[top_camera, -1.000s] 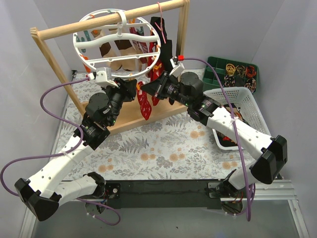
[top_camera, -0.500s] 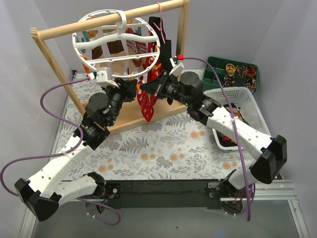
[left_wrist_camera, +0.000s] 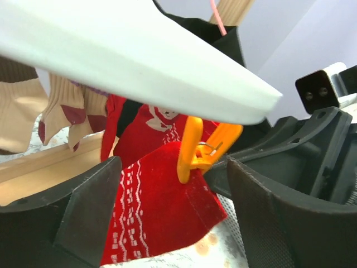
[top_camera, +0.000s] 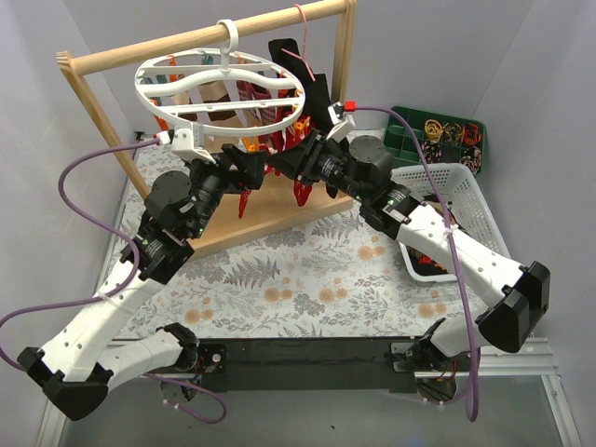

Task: Clip the socks to the hanger
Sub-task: Clamp the sock onto the hanger, then open the clamp at the hanger.

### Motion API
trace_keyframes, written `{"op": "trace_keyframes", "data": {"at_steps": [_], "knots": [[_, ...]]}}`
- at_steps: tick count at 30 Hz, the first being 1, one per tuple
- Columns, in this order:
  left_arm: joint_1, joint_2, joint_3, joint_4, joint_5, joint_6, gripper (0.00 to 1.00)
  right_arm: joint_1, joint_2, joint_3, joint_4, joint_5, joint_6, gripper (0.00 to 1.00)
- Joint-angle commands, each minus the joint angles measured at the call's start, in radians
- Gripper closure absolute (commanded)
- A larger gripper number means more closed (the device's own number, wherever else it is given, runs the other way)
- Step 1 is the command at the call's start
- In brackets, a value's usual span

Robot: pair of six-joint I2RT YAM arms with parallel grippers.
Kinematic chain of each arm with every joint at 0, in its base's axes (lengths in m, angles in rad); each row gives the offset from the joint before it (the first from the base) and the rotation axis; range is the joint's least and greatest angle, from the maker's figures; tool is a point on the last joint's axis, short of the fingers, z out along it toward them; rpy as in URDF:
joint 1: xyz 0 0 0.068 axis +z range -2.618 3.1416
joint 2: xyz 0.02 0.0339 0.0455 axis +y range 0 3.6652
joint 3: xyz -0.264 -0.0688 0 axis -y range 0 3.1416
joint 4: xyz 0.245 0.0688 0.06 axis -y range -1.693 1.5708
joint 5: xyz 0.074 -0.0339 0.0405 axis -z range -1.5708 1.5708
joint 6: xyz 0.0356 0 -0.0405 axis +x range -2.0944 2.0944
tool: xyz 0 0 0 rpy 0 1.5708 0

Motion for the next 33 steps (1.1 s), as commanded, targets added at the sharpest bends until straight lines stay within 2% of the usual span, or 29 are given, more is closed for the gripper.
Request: {"op": "trace_keyframes", "data": {"at_steps": [1, 3, 7, 10, 14, 22, 28, 33], "knots": [[0.003, -0.068, 0.077, -0.124, 0.077, -0.014, 0.24, -0.012, -0.088, -0.034, 0.058, 0.038, -0.077, 0.56], [0.003, -0.096, 0.086, -0.177, 0.099, -0.021, 0.22, -0.021, -0.117, -0.063, 0.055, 0.038, -0.104, 0.47], [0.003, -0.136, 0.121, -0.274, 0.137, -0.051, 0.20, -0.038, -0.160, -0.094, 0.046, -0.010, -0.180, 0.36], [0.003, -0.142, 0.149, -0.375, 0.139, -0.054, 0.19, -0.047, -0.203, -0.120, 0.035, -0.037, -0.271, 0.33], [0.003, -0.157, 0.100, -0.473, 0.042, -0.035, 0.15, -0.053, -0.281, -0.174, -0.007, -0.034, -0.385, 0.31], [0.004, -0.209, -0.012, -0.468, -0.105, -0.008, 0.14, -0.056, -0.396, -0.258, -0.116, -0.010, -0.572, 0.28], [0.015, -0.215, -0.148, -0.441, -0.056, -0.063, 0.13, -0.056, -0.347, -0.145, -0.118, -0.070, -0.649, 0.26], [0.015, -0.283, -0.263, -0.461, -0.102, -0.182, 0.14, -0.036, -0.223, 0.016, -0.115, -0.106, -0.689, 0.26]]}}
